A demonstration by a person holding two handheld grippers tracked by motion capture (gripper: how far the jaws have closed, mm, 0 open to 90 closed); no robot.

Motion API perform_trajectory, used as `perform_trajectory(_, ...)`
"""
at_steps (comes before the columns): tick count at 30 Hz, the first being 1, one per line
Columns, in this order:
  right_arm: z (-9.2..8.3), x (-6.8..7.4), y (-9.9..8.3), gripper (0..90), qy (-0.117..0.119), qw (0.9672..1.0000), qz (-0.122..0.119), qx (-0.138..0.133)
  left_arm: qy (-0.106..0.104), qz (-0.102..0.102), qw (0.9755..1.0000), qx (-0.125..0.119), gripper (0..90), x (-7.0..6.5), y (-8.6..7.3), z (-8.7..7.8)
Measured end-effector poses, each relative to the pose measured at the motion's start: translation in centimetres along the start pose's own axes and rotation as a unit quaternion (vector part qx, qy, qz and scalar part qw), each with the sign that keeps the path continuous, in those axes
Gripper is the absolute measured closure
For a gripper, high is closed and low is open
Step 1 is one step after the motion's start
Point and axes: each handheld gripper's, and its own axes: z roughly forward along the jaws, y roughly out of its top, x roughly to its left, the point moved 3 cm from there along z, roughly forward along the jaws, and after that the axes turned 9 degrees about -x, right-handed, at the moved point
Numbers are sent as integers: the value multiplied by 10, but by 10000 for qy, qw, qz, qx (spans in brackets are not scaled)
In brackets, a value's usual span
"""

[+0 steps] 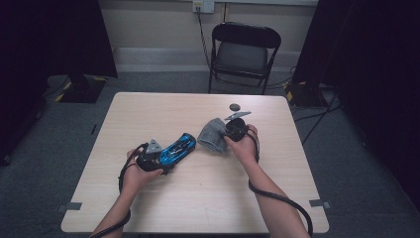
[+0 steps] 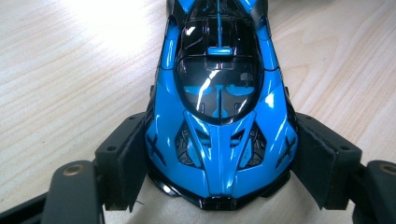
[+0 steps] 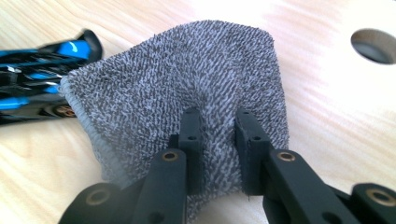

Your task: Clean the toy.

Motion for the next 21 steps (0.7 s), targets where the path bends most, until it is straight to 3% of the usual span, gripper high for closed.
perform_trajectory(9,-10,21,12,753,314,9992,-83,-222,-2,2,10000,4,254,0,0,0)
perform_trajectory(21,-2,75,32,753,902,9946,-360,-371,-5,-13,10000,3,254,0,0,0)
